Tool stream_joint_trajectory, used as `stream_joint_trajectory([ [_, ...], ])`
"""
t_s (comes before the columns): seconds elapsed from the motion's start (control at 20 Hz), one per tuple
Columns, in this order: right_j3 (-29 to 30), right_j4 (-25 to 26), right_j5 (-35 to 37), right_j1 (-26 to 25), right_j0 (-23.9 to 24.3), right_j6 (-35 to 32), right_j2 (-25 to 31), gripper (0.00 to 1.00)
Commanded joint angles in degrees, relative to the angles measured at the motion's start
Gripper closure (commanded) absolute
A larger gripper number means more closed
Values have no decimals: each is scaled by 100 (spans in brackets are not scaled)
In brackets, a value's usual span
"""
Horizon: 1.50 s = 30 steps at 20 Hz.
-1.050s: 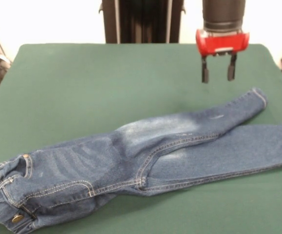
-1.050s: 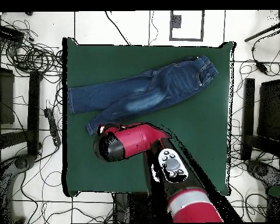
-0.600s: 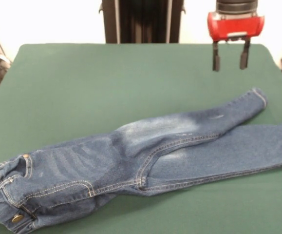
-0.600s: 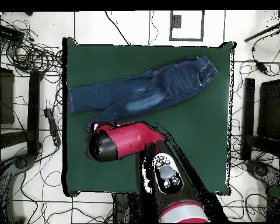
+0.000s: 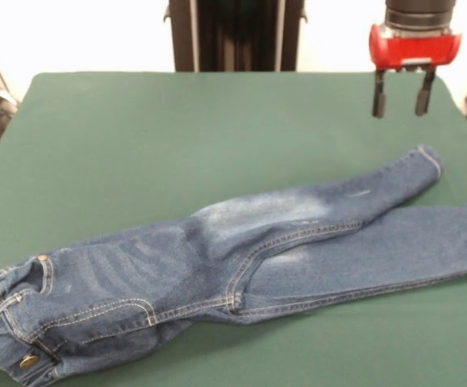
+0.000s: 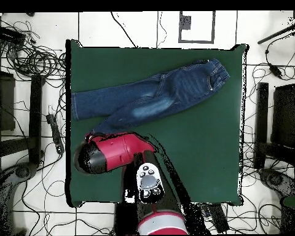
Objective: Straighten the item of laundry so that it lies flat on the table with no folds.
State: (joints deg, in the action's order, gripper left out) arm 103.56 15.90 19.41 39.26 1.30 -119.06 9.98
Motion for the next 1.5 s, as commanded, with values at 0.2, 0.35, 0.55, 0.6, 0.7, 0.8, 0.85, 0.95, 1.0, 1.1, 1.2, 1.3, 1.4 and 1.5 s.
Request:
stream_joint_trajectory([
  [0.2,-624,-643,212,-1028,-888,-1342,-395,0],
  [0.35,-577,-756,90,-1030,-975,-1281,-455,0],
  [0.55,-644,-852,9,-1134,-1045,-1223,-532,0],
  [0.6,-669,-883,-25,-1175,-1065,-1214,-549,0],
  [0.7,-704,-914,-87,-1243,-1088,-1178,-586,0],
  [0.8,-741,-925,-204,-1348,-1088,-1139,-609,0],
  [0.85,-790,-913,-279,-1446,-1095,-1114,-627,0],
  [0.95,-819,-869,-429,-1570,-1112,-1085,-692,0],
  [1.0,-833,-850,-506,-1635,-1110,-1071,-718,0],
  [1.1,-842,-812,-641,-1726,-1117,-1045,-760,0],
  [1.2,-837,-812,-719,-1756,-1103,-1020,-763,0],
  [1.3,-824,-821,-778,-1759,-1090,-993,-752,0],
  [1.4,-867,-819,-876,-1772,-1054,-938,-702,0],
  [1.5,-843,-834,-926,-1712,-977,-888,-599,0],
])
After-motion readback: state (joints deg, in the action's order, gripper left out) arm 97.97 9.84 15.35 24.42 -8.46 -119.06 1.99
